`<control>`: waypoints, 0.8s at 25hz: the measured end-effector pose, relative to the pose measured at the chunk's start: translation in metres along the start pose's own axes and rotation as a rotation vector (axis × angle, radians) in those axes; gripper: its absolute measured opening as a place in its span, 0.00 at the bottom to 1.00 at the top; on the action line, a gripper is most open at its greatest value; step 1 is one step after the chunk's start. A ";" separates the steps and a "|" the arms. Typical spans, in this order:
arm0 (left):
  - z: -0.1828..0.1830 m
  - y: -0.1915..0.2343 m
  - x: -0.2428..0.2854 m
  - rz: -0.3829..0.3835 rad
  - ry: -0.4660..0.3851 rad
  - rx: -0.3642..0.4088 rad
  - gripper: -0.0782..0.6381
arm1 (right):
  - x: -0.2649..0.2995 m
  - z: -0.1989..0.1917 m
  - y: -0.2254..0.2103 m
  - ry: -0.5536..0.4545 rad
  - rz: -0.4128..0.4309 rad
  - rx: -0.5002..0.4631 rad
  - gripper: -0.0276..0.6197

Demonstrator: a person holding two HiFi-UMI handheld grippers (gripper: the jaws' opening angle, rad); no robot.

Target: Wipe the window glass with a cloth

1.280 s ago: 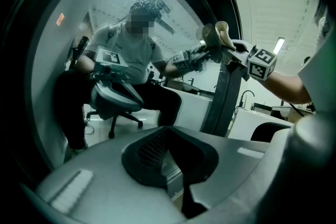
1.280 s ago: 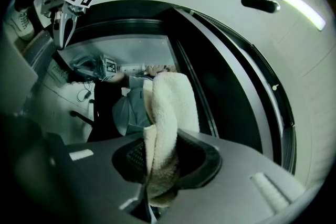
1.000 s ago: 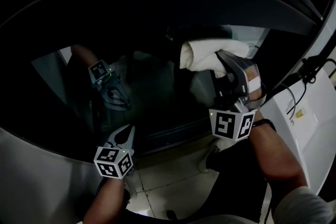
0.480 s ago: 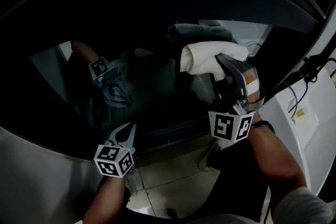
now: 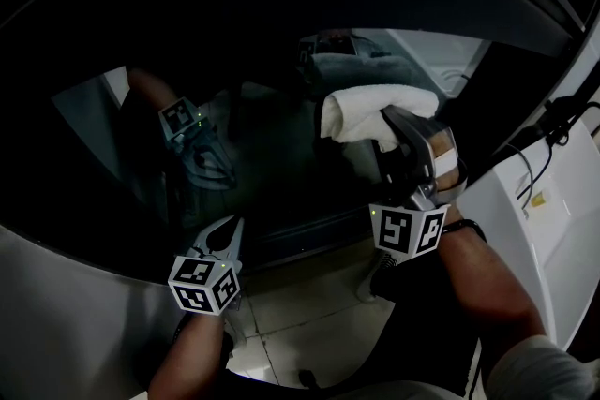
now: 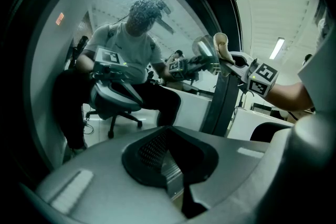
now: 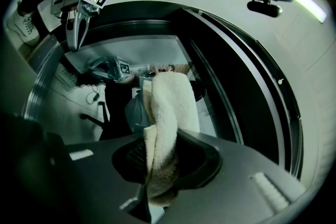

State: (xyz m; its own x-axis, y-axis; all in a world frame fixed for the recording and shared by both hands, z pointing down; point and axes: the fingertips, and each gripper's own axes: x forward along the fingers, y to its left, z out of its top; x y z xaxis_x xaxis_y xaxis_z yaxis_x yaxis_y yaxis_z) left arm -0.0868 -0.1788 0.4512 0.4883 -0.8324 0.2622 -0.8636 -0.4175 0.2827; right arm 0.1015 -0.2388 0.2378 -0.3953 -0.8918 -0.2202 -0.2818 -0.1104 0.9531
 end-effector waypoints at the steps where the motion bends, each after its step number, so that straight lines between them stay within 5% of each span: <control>1: 0.000 0.000 0.000 0.000 0.000 0.000 0.13 | 0.000 0.000 0.002 0.000 0.002 0.002 0.17; 20: 0.003 -0.001 0.002 0.004 0.022 -0.003 0.13 | -0.006 -0.008 0.030 0.014 0.047 0.037 0.17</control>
State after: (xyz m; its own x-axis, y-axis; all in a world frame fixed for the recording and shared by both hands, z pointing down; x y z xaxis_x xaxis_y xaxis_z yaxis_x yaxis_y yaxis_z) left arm -0.0854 -0.1808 0.4488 0.4875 -0.8256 0.2839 -0.8651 -0.4129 0.2847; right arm 0.1021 -0.2399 0.2692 -0.3965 -0.9018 -0.1718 -0.2953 -0.0519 0.9540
